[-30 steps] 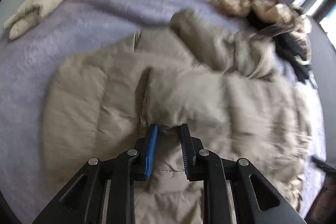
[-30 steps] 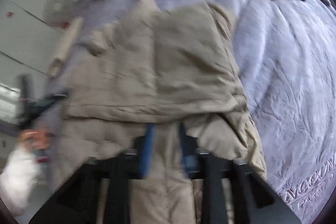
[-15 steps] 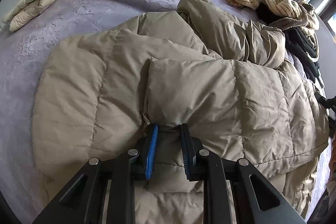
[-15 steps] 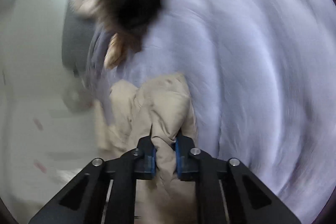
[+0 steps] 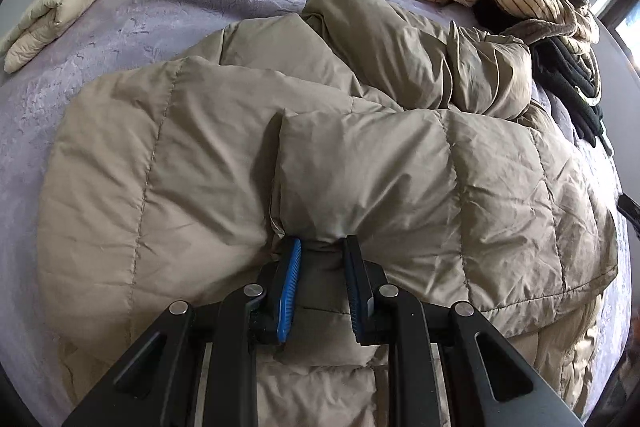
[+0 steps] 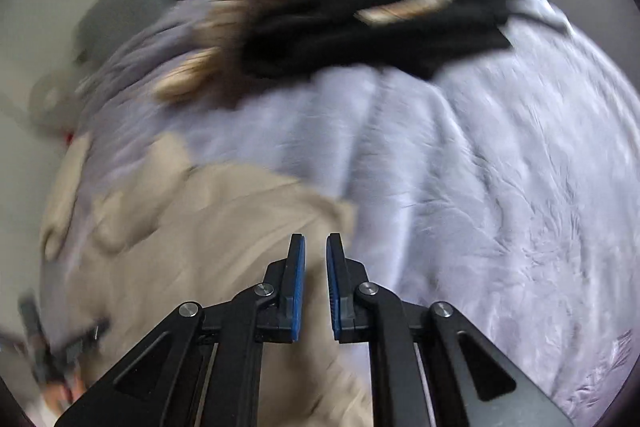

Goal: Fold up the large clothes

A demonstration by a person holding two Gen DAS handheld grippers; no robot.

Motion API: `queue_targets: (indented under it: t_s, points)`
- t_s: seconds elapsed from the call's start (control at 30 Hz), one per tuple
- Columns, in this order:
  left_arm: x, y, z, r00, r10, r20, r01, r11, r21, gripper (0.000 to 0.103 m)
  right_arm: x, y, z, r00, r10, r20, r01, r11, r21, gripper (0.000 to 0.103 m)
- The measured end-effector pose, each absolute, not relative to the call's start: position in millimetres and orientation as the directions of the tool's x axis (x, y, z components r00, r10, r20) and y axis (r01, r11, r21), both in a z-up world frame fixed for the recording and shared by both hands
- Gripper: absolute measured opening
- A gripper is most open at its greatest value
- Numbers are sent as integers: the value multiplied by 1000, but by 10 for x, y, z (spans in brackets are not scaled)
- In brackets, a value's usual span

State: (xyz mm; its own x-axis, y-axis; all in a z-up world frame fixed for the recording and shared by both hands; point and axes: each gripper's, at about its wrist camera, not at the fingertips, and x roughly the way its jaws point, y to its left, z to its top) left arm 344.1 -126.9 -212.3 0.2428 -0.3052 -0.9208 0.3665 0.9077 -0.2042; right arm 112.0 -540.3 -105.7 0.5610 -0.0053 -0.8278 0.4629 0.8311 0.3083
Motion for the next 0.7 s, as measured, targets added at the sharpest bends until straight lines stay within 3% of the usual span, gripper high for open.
queue_targets:
  t_s: [0.3, 0.5, 0.6, 0.7]
  points:
    - [3361, -1282, -2173, 275, -309, -910, 397, 899, -186, 23, 1196, -5210, -1863, 431, -46, -901, 441, 882, 166, 7]
    - [3220, -1263, -2037, 324, -241, -915, 402, 911, -98, 23, 1234, -5107, -1763, 414, -100, -905, 428, 899, 97, 7]
    - [3163, -1177, -1956, 367, -155, -917, 401, 916, 6, 24, 1146, -5146, -1639, 415, -115, -903, 439, 894, 88, 7]
    - [3152, -1042, -1901, 361, -128, -924, 375, 927, 19, 24, 976, -5117, -1494, 419, -120, -900, 462, 881, 97, 12]
